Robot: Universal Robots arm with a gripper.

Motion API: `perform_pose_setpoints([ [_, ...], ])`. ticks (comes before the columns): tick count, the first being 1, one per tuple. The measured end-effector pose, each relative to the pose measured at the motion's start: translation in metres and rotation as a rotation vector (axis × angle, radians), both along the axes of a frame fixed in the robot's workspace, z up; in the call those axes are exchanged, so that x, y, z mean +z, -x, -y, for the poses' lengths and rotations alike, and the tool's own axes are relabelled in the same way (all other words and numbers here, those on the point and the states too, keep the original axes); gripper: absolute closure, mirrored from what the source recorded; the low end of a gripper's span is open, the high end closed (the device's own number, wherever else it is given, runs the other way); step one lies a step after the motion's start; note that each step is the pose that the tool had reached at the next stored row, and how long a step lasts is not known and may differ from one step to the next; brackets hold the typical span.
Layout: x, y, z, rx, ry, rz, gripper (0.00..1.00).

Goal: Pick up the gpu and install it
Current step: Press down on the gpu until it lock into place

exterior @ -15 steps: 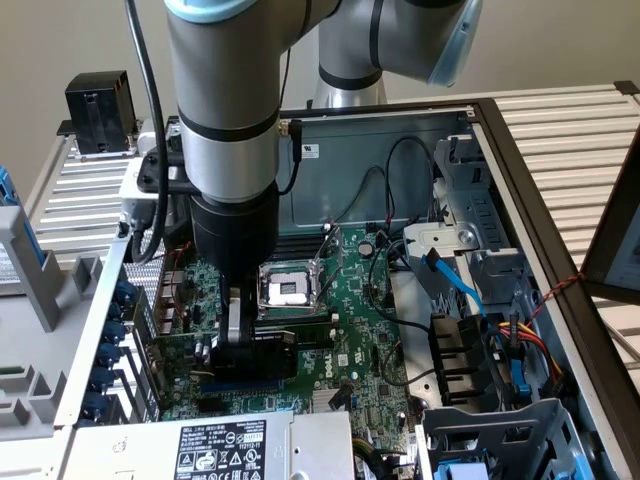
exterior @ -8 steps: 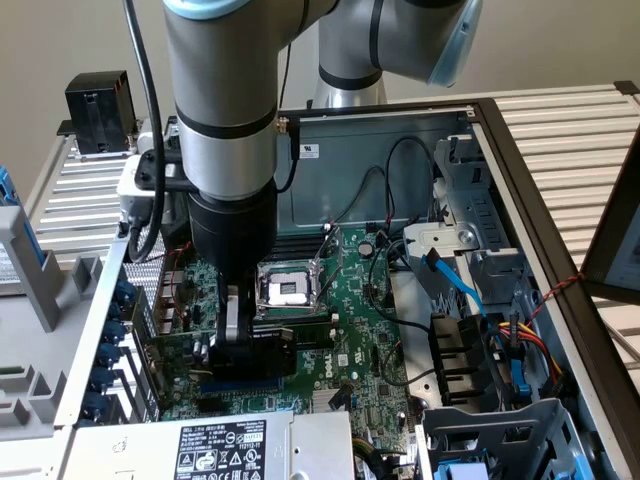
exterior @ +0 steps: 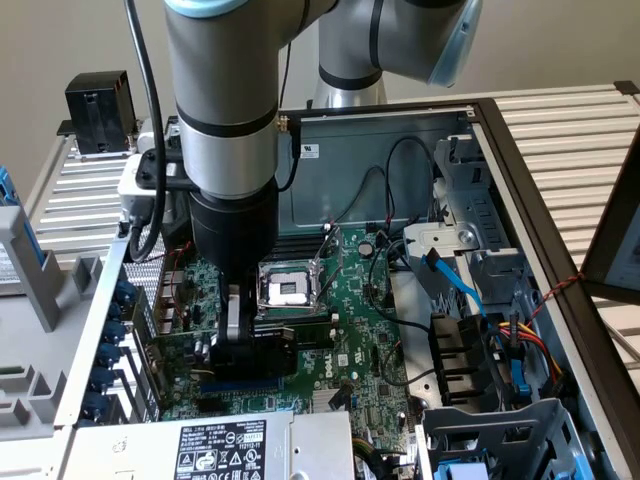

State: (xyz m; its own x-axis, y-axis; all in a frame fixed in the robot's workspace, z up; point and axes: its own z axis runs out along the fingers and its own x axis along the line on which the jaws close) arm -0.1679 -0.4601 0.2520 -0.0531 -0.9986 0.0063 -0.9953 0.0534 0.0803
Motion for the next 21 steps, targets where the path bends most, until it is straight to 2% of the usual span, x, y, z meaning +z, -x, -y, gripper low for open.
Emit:
perform_pose_setpoints([
  [6,0.0000,0.0002,0.0000,0.000,0.0000,0.0070,0.74],
  [21,-0.0004,0.0023,0.0000,0.000,-0.0010,0.0190,0.74],
])
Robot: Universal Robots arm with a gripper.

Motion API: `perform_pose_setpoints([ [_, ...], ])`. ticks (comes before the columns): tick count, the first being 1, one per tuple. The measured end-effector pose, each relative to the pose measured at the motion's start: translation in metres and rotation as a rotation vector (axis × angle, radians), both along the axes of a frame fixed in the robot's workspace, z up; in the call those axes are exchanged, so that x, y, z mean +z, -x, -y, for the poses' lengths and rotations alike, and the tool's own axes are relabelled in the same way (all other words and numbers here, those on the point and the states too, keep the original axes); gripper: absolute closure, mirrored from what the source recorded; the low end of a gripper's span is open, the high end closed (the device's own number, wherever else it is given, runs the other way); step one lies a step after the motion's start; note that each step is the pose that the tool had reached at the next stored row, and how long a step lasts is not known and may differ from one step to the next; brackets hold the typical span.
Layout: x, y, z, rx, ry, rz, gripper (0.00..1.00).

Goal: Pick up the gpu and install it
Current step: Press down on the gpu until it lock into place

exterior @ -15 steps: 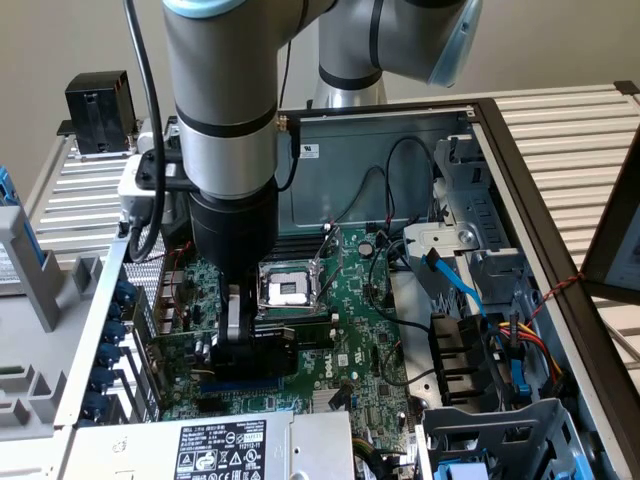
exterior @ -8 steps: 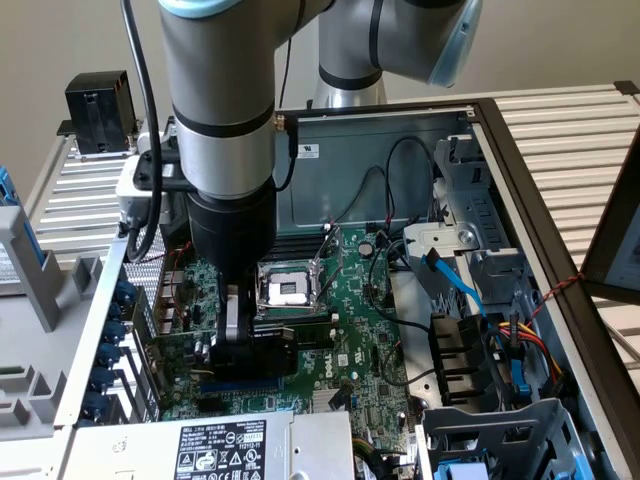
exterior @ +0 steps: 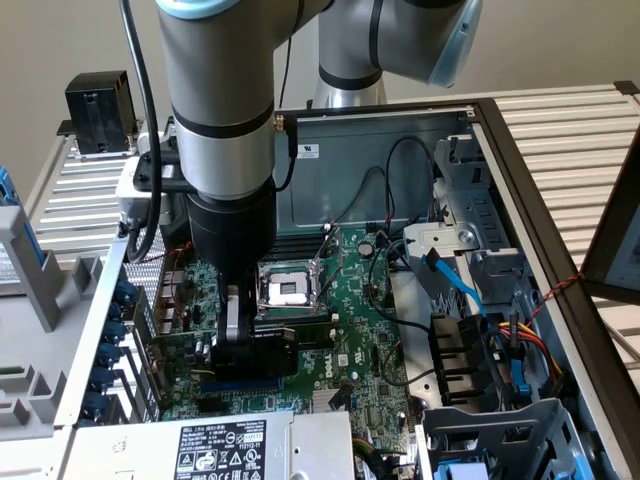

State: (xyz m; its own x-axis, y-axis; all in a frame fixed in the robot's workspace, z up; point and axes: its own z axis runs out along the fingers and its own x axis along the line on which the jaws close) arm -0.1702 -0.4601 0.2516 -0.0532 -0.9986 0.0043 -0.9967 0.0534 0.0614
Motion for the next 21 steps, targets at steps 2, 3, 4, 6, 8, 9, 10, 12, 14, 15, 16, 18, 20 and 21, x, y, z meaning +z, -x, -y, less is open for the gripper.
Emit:
perform_pose_setpoints([
  [2,0.0000,0.0000,0.0000,0.000,0.0000,0.0001,0.74],
  [3,0.0000,0.0000,0.0000,0.000,0.0000,0.0001,0.74],
  [4,0.0000,0.0000,0.0000,0.000,0.0000,0.0001,0.74],
  [6,0.0000,0.0001,-0.0001,0.000,0.0001,0.0001,0.74],
  [8,0.0000,0.0003,-0.0002,0.000,0.0001,0.0000,0.74],
  [9,0.0000,0.0004,-0.0002,0.000,0.0001,0.0000,0.74],
  [10,-0.0002,0.0006,-0.0002,0.000,0.0001,0.0000,0.74],
  [12,-0.0005,0.0010,-0.0002,0.000,0.0001,0.0001,0.74],
  [14,-0.0007,0.0014,-0.0003,0.000,0.0000,0.0002,0.74],
  [15,-0.0008,0.0015,-0.0002,0.000,0.0000,0.0002,0.74],
  [16,-0.0008,0.0016,-0.0002,0.000,0.0000,0.0001,0.74],
  [18,-0.0010,0.0018,-0.0002,0.000,0.0001,0.0000,0.74],
  [20,-0.0011,0.0018,-0.0002,0.000,0.0002,-0.0001,0.74],
  [21,-0.0012,0.0018,-0.0002,0.000,0.0001,0.0000,0.74],
])
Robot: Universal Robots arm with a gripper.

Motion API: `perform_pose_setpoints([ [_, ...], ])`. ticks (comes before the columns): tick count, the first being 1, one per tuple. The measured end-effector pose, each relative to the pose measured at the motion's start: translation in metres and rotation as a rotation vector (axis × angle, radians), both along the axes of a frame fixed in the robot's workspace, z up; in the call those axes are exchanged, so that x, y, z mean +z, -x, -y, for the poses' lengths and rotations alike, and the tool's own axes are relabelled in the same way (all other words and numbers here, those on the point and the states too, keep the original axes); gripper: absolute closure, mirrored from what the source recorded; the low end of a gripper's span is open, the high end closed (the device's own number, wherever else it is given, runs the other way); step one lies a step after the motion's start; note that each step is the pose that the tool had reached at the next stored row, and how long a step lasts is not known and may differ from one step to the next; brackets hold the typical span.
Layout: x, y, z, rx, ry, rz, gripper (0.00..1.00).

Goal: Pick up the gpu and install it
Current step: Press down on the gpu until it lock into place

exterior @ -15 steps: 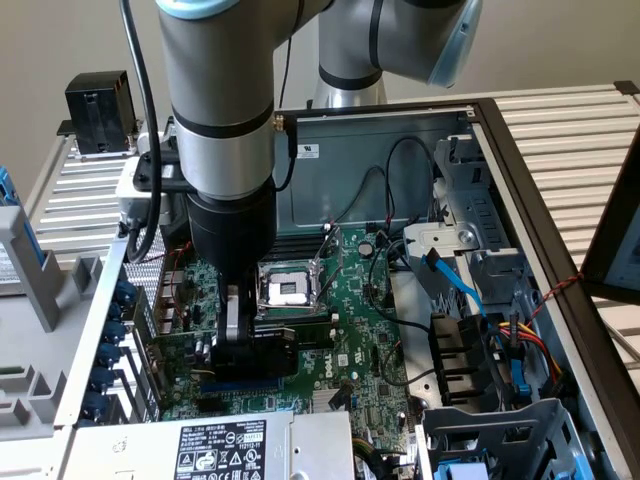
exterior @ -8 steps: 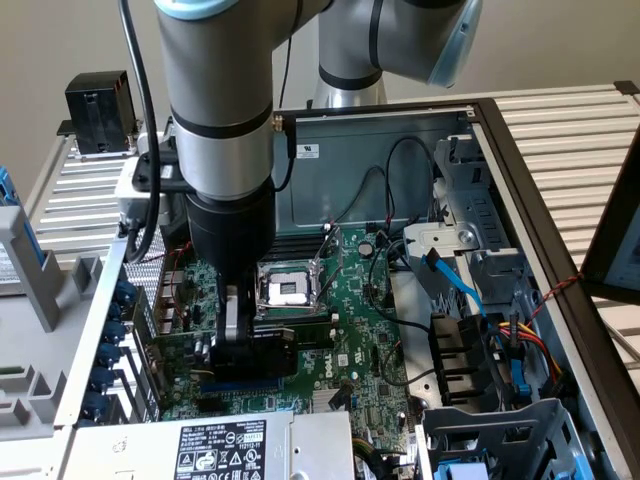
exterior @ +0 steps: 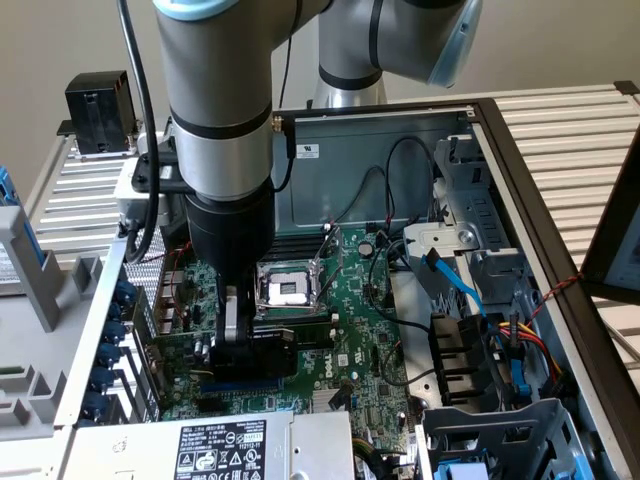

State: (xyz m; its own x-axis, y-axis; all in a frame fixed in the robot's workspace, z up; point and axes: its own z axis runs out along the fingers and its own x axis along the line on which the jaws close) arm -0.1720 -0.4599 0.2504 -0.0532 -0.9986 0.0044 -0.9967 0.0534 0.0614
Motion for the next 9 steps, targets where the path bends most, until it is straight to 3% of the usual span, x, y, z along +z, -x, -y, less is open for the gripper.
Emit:
perform_pose_setpoints([
  [9,-0.0001,0.0000,0.0000,0.000,-0.0002,0.0001,0.74],
])
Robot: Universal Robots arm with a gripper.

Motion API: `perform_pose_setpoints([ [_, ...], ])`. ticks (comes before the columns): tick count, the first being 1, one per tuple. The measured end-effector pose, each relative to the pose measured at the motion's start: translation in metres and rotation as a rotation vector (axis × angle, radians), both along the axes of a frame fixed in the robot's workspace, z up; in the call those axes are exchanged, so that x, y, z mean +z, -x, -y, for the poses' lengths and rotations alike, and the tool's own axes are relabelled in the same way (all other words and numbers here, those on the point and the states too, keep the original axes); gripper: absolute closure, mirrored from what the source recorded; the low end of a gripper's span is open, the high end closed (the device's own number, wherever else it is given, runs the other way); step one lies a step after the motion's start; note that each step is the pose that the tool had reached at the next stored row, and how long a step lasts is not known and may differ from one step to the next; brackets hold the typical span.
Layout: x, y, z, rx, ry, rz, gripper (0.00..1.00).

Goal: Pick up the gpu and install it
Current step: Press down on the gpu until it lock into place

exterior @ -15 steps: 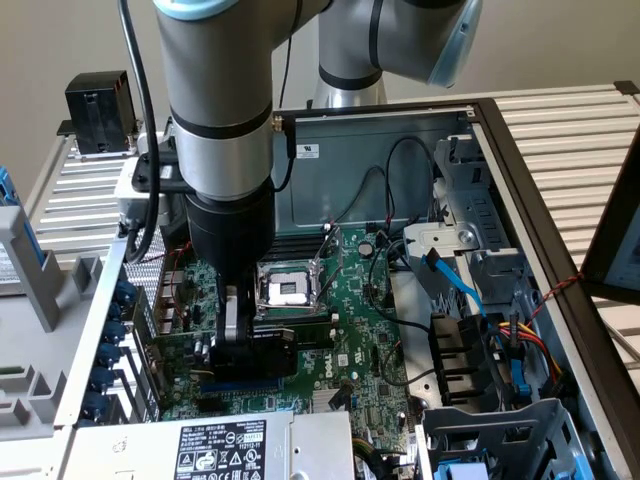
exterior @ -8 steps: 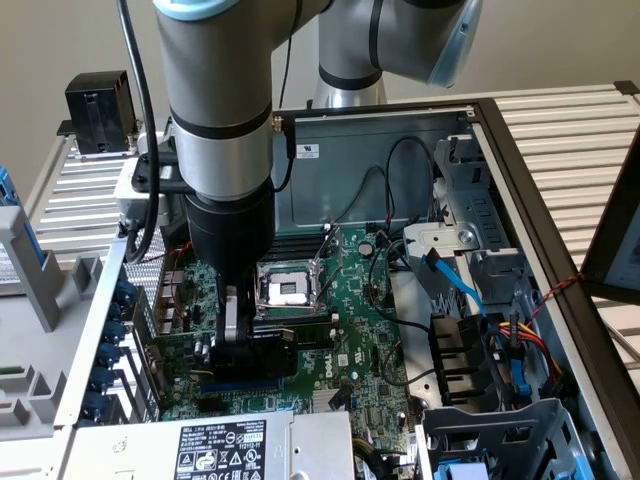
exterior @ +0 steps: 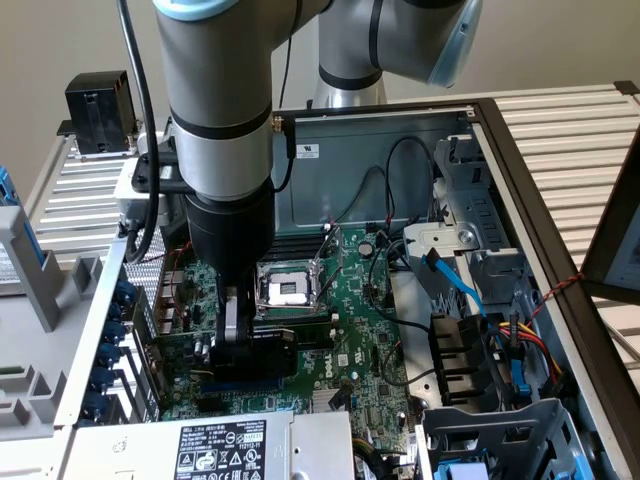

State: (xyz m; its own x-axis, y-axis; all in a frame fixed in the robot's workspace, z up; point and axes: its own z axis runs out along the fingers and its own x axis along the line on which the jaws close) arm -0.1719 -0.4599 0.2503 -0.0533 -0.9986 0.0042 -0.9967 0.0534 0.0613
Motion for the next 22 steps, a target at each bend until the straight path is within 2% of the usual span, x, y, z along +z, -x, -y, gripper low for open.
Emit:
perform_pose_setpoints([
  [11,-0.0001,0.0000,0.0000,-0.001,-0.0042,0.0025,0.74],
  [22,-0.0003,0.0000,0.0000,-0.005,-0.0046,0.0026,0.74],
])
